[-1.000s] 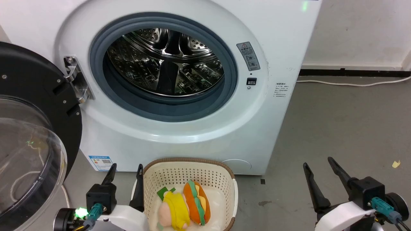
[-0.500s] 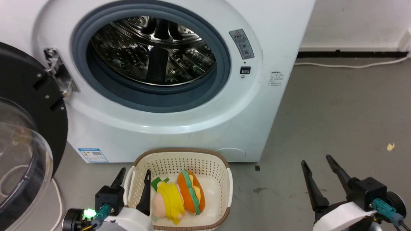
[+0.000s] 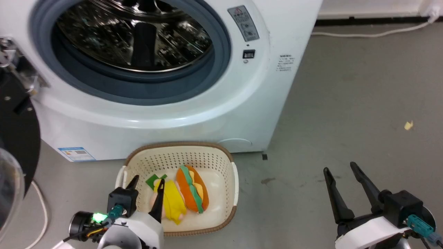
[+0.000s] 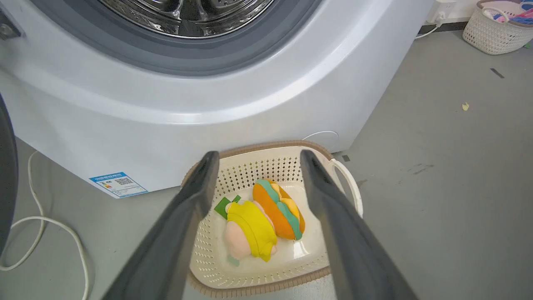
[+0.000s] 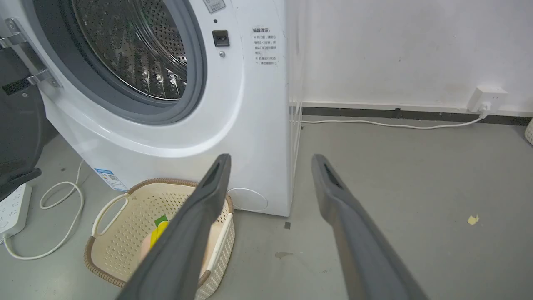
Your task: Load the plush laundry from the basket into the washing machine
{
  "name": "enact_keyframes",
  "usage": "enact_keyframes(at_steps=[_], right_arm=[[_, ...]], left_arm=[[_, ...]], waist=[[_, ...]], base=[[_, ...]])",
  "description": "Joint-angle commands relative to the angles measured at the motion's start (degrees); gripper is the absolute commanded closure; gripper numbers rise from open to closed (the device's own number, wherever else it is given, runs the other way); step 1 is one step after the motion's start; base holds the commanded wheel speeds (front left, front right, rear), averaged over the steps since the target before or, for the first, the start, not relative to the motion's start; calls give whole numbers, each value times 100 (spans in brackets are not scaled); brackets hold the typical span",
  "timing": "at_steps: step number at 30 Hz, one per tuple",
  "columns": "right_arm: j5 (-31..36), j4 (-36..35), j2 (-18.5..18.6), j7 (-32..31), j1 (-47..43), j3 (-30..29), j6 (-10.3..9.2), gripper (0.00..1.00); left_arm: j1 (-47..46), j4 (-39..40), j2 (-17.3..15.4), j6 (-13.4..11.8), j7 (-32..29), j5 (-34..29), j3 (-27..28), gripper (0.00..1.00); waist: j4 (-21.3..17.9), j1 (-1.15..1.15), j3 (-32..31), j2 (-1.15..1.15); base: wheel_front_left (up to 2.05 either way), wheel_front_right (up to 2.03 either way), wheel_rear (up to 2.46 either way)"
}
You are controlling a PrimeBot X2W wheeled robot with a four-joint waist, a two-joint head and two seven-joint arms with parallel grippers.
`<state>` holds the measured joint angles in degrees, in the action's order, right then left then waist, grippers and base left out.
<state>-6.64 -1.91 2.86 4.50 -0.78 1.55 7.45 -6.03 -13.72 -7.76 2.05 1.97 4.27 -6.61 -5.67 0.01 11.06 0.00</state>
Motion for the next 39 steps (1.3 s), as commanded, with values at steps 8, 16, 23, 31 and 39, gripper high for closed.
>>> enact_keyframes(at_steps=[8,16,23,31,39], right_arm=[[-376,-152,1,141,101,55,1,0],[-645,-233,1,236,157,197,2,0],[-957,-313,1,319,127,354,2,0],[-1290,-379,1,415,152,479,2,0],[-1605,-415,1,510,200,699,2,0]], left_arm=[[-460,-580,-299,53,-144,127,-131,0],[-839,-1095,-575,114,-407,290,-364,0],[-1119,-1481,-904,159,-572,509,-613,0],[-1517,-1893,-1341,209,-713,499,-954,0],[-1939,-2160,-1693,259,-1077,527,-1512,0]], waist=[[-308,-1,469,0],[-547,-1,885,0],[-811,-1,1253,0],[-1071,-1,1660,0],[-1327,-1,2087,0]], base=[[0,0,0],[0,0,0],[0,0,0],[0,0,0],[0,0,0]])
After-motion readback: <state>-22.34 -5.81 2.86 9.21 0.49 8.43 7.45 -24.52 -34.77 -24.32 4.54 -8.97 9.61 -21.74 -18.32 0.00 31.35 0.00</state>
